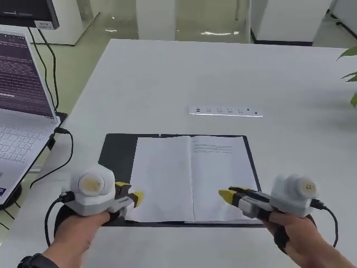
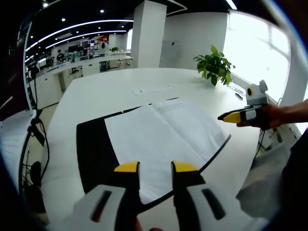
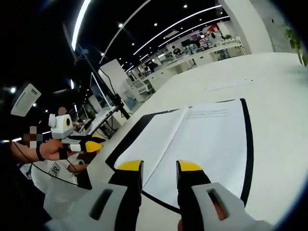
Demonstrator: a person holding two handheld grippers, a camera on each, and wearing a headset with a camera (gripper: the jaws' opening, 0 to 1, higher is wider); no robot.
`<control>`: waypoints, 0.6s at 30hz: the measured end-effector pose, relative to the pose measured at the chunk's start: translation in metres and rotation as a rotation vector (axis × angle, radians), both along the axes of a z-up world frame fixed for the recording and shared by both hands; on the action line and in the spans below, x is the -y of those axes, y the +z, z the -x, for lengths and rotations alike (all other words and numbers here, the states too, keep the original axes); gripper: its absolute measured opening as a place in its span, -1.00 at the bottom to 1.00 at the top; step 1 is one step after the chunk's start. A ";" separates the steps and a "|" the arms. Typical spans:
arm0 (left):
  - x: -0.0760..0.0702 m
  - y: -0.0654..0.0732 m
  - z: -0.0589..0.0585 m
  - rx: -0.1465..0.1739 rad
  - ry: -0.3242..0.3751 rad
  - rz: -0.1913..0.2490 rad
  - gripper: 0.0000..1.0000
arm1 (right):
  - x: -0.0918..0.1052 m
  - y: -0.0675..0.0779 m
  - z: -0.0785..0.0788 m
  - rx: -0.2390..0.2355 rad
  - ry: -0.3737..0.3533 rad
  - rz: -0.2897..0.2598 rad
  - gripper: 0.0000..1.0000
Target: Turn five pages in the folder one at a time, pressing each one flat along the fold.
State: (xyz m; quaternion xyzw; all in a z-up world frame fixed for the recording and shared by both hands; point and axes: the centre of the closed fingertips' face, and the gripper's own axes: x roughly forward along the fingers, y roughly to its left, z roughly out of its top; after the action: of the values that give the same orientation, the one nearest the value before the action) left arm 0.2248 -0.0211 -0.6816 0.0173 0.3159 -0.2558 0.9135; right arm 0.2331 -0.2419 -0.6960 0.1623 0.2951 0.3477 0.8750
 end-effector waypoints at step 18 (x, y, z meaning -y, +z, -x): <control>0.003 0.047 0.013 0.107 -0.056 -0.067 -0.20 | 0.052 0.047 0.016 0.138 -0.063 0.123 -0.04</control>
State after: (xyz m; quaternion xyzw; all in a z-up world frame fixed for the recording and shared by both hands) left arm 0.2114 -0.0237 -0.6349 0.0705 0.2747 -0.2694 0.9203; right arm 0.2167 -0.2938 -0.6493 0.0933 0.2498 0.3116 0.9120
